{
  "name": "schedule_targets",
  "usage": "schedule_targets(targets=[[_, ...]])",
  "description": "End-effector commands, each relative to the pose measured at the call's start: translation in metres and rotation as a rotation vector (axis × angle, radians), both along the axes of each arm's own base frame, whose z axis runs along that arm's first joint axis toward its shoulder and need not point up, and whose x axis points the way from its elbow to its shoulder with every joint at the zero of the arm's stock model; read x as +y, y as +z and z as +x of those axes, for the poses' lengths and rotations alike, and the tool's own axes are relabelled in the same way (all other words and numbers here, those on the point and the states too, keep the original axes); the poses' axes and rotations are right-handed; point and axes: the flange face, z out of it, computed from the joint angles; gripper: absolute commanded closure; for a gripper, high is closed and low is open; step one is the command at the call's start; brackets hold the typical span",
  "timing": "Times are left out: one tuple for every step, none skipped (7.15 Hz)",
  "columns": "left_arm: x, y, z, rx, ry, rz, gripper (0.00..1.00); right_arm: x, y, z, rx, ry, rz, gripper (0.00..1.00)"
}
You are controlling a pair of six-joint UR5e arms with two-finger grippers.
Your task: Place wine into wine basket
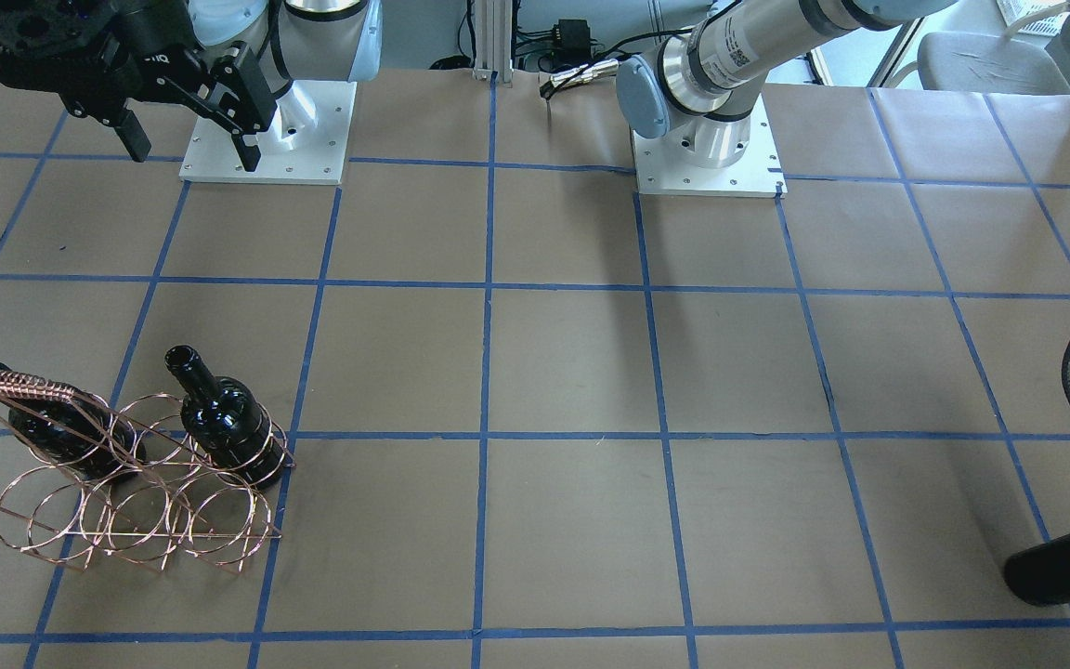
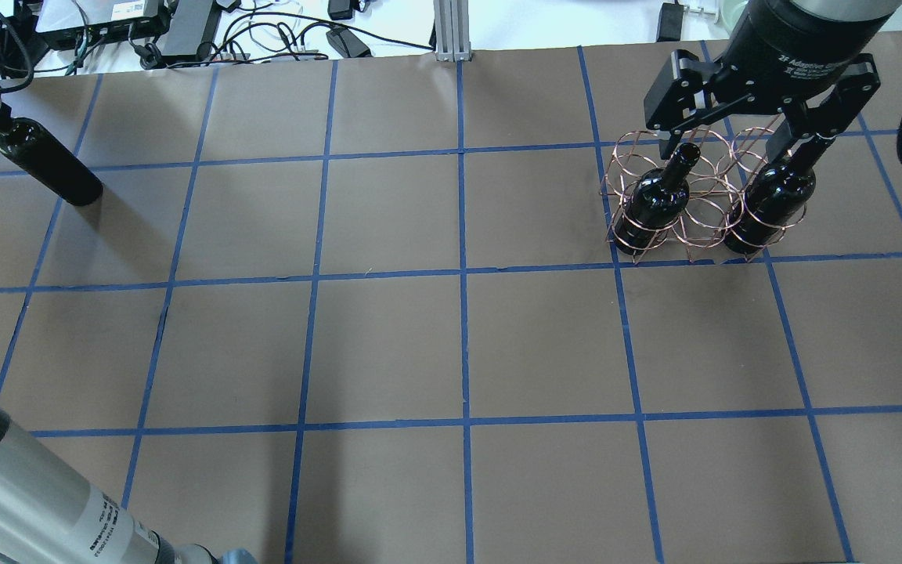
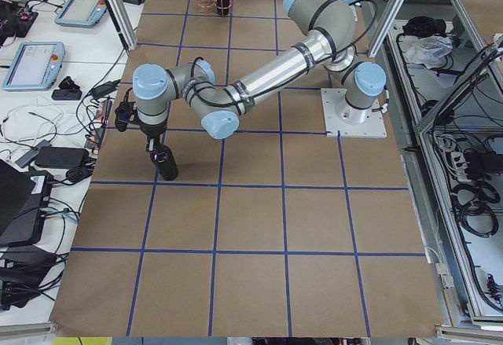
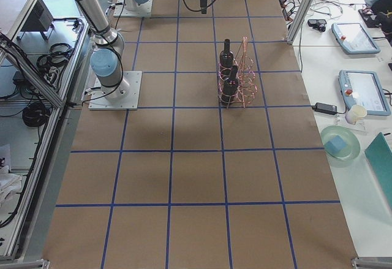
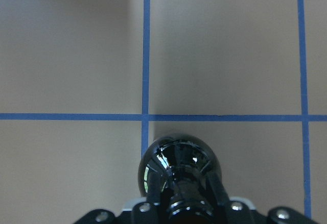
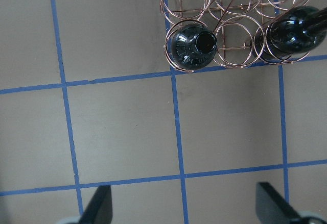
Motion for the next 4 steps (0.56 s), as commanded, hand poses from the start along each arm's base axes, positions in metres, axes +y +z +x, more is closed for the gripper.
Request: schedule_targets(targets=[[0.005,0.021,-0.012,-0.003,-0.007,-0.008,1.0,0.0,0.0,0.0,0.0,0.0,0.0,0.0],[0.007,0.046,-0.049,0.004,0.009,-0.011,1.0,0.0,0.0,0.0,0.0,0.0,0.0,0.0],[0.007,0.071,-0.107,0.005,0.016,-0.027,1.0,0.0,0.0,0.0,0.0,0.0,0.0,0.0],[0.012,0.088,-0.148,0.024,0.06,-0.043,1.0,-0.001,-0.001,0.0,0.0,0.0,0.001,0.0]])
